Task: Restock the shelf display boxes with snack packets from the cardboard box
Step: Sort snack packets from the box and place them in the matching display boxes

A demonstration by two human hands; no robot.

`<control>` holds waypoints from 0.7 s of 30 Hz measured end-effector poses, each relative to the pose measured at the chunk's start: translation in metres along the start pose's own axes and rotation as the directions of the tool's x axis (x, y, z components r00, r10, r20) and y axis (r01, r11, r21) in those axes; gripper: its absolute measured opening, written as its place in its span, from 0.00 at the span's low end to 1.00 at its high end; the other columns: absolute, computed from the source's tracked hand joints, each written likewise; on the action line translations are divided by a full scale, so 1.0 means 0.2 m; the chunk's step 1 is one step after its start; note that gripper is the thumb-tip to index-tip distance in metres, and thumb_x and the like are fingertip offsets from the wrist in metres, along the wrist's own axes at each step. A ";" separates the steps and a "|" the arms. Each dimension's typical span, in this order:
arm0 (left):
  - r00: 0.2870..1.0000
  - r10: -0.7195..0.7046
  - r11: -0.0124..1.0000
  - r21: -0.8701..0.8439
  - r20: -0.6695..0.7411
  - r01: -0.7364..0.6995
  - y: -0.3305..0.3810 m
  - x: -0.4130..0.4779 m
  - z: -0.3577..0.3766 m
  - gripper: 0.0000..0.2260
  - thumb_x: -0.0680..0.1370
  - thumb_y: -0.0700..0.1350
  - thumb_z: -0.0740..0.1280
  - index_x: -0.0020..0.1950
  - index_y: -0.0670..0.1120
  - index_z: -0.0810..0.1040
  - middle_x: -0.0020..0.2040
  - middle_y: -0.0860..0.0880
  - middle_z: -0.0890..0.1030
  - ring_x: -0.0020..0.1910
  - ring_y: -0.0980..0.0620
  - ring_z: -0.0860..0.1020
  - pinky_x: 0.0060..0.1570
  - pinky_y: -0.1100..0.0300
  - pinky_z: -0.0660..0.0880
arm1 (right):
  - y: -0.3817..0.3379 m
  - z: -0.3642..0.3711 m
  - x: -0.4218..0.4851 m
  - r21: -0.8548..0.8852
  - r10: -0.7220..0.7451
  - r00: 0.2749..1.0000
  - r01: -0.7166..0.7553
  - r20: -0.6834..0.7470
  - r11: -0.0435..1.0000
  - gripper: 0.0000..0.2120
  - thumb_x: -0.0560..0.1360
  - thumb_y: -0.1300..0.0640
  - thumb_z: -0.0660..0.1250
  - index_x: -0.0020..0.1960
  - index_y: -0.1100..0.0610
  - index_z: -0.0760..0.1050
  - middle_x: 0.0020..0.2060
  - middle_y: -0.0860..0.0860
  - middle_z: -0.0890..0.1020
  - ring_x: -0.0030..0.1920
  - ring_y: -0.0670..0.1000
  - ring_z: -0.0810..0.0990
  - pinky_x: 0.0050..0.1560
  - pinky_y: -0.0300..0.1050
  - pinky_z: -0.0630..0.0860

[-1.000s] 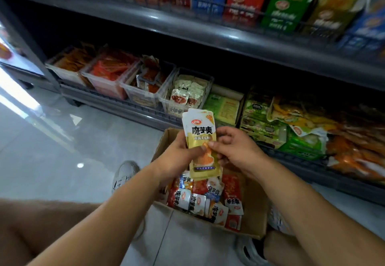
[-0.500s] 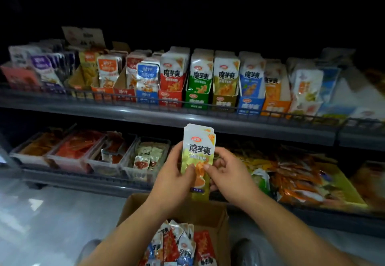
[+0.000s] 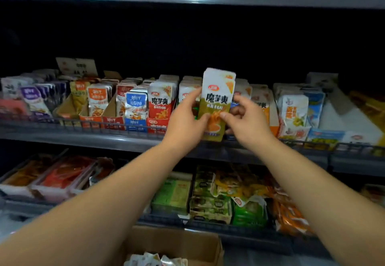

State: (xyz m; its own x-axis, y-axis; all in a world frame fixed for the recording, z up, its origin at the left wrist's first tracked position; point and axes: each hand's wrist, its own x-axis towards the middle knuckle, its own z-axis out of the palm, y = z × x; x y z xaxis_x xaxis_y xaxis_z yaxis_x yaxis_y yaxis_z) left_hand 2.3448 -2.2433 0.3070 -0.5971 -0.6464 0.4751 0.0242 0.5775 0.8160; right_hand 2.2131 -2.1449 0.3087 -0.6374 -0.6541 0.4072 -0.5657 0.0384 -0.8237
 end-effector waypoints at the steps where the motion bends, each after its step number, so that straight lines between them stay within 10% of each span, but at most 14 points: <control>1: 1.000 0.026 1.000 0.011 -0.013 -0.026 0.00 0.07 0.01 0.29 0.80 0.40 0.71 0.78 0.55 0.67 0.64 0.59 0.77 0.54 0.63 0.78 0.49 0.67 0.80 | 0.00 -0.01 0.06 -0.023 -0.033 0.999 0.033 -0.024 0.999 0.24 0.78 0.59 0.70 0.72 0.54 0.69 0.46 0.51 0.81 0.45 0.50 0.83 0.39 0.48 0.84; 10: 0.991 0.123 0.990 0.083 -0.061 -0.118 -0.10 0.38 0.07 0.28 0.79 0.39 0.72 0.77 0.52 0.70 0.58 0.55 0.81 0.54 0.62 0.79 0.46 0.74 0.75 | 0.08 -0.01 0.37 -0.082 -0.129 0.988 0.122 -0.081 0.989 0.17 0.78 0.60 0.70 0.66 0.54 0.75 0.49 0.48 0.82 0.51 0.49 0.83 0.52 0.55 0.83; 18: 0.997 0.080 0.977 0.202 -0.014 -0.075 -0.23 0.36 0.11 0.28 0.79 0.42 0.73 0.77 0.52 0.69 0.55 0.56 0.80 0.48 0.61 0.80 0.39 0.76 0.75 | 0.19 0.02 0.37 -0.246 -0.076 0.997 0.070 -0.016 0.967 0.10 0.79 0.57 0.69 0.59 0.52 0.77 0.41 0.49 0.83 0.43 0.50 0.82 0.41 0.45 0.78; 21: 0.998 0.058 0.937 0.344 0.030 -0.065 -0.28 0.34 0.12 0.28 0.79 0.46 0.73 0.78 0.50 0.68 0.63 0.49 0.81 0.61 0.49 0.80 0.55 0.61 0.80 | 0.22 0.01 0.35 -0.354 -0.030 0.997 0.054 0.074 0.934 0.09 0.78 0.55 0.71 0.57 0.50 0.77 0.39 0.47 0.81 0.41 0.47 0.80 0.37 0.40 0.71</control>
State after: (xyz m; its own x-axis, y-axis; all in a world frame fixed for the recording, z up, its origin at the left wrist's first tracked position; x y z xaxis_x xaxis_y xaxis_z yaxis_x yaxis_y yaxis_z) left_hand 2.2829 -2.3075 0.2855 -0.6186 -0.5963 0.5116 -0.2143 0.7545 0.6203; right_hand 2.1453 -2.1903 0.3009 -0.5798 -0.7091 0.4013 -0.7480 0.2681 -0.6071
